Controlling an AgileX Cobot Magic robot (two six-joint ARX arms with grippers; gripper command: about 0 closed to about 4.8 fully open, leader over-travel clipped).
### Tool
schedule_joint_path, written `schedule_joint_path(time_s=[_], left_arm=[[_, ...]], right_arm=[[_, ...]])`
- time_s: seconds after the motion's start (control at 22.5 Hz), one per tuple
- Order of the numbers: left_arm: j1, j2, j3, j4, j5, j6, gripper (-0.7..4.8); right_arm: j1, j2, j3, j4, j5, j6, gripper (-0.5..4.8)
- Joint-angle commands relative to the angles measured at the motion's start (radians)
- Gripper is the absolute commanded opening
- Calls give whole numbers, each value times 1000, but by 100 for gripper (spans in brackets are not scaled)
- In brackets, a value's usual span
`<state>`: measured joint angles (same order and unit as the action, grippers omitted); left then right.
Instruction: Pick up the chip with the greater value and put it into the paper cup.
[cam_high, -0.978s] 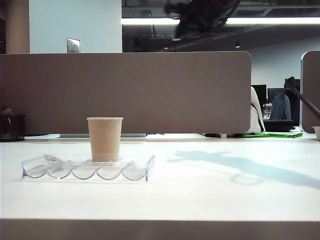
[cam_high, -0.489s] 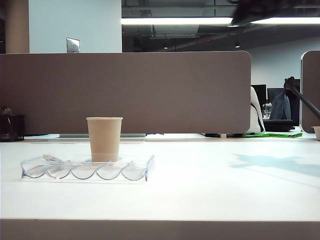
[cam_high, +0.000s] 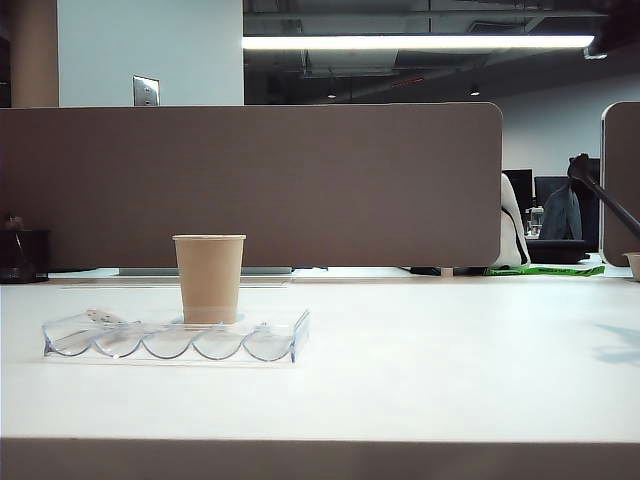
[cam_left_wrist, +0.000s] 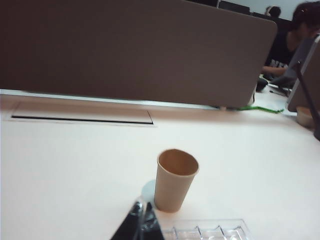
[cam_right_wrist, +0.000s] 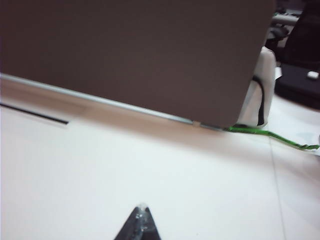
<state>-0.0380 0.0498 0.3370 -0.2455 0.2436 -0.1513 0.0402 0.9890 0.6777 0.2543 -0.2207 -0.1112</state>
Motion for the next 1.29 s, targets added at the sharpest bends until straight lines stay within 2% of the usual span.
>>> schedule_joint_path(time_s=[0.04,0.27,0.62,0.76,0.98,1.16,1.29], left_arm=[[0,-13,2,6,-5,5,-6],[0,-23,2,4,-16,24,-6],[0,-35,2,-3,-19,24,-6],[0,-35,2,-3,-19,25,-6],[0,-45,-19,0,-19,28,-5],[0,-45,-55,23,-19,48,-6],[0,-44,-67,42,-23,50,-6]], right_arm=[[-8,-89,-90,68,18,14,-6],[-9,-182,-181,103,71,15,-6],[-14,-331,-292,117,73,42,-5],[-57,-424,-360,116,72,95,-5],[-109,-530,-416,116,65,113,-5],[-120,-674,-443,-16,56,113,-5],[-113,-731,-460,-39,35,115,-6]])
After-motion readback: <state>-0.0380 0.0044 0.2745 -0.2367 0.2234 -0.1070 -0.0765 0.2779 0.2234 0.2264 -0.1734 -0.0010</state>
